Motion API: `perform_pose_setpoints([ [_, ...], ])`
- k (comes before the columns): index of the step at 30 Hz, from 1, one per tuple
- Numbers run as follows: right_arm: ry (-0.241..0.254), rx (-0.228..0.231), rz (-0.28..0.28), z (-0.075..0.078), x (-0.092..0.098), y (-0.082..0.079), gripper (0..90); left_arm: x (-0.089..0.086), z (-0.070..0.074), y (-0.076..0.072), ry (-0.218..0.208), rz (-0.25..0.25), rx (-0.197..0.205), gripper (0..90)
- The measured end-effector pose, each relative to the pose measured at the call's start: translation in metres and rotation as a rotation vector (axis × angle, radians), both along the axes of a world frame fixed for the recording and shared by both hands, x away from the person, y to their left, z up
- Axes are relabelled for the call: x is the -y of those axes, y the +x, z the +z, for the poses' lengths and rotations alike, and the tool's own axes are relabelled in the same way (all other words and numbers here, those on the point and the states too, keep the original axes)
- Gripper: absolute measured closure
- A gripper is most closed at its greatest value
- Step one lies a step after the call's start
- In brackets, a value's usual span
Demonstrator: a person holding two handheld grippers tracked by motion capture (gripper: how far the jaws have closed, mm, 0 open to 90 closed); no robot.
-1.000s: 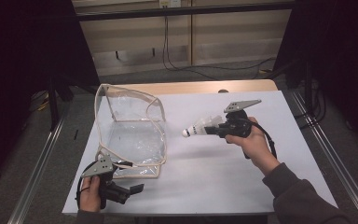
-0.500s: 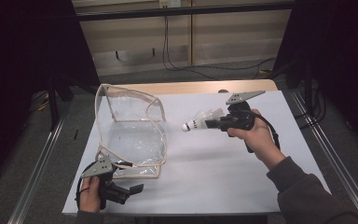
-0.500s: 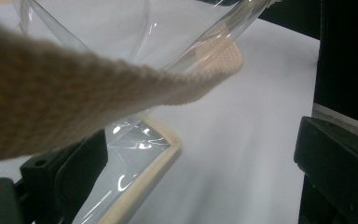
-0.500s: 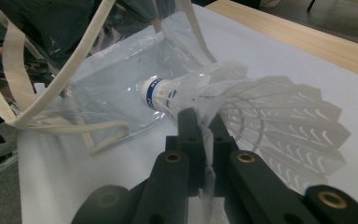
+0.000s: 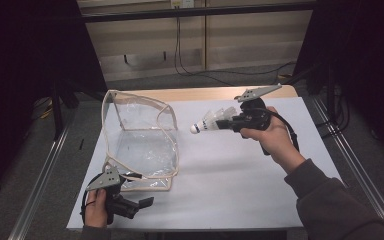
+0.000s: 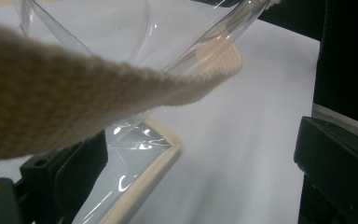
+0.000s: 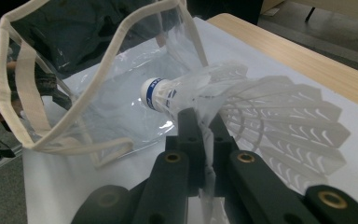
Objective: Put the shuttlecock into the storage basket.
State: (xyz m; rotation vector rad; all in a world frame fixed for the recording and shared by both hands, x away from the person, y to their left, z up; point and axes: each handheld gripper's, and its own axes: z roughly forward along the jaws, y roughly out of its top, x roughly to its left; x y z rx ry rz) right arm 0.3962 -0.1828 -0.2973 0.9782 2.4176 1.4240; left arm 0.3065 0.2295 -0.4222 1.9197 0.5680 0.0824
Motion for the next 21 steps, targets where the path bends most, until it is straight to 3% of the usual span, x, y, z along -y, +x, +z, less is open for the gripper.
perform_pose_setpoints([
  [15,0.034,0.030,0.015,0.022,-0.018,0.003,88.4,0.000,0.001,-0.001,0.001,-0.001,0.002,2.7],
  [21,0.020,0.044,0.022,0.027,-0.027,0.004,88.4,-0.001,0.001,-0.001,0.001,-0.003,0.003,2.7],
])
